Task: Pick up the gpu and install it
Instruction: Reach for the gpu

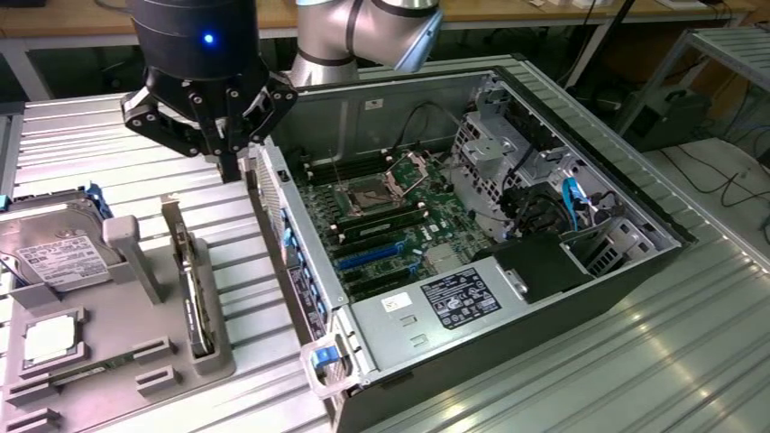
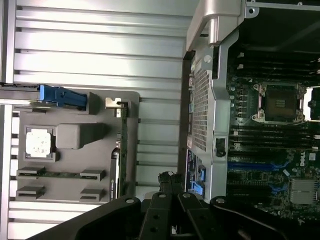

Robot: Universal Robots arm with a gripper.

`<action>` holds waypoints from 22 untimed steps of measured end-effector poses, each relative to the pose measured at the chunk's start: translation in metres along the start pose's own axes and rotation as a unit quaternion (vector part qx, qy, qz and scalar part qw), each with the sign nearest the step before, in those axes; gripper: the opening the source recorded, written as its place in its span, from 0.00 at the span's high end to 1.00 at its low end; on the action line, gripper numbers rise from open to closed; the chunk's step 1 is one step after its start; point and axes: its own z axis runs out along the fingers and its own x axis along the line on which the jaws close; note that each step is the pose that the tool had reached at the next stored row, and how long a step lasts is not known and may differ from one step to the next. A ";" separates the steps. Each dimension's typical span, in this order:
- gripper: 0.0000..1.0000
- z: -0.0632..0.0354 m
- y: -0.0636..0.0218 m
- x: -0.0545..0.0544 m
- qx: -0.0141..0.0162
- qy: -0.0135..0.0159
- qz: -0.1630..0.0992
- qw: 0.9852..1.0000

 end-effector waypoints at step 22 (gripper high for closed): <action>0.89 -0.0010 -0.0005 0.042 0.000 0.000 -0.003 1.000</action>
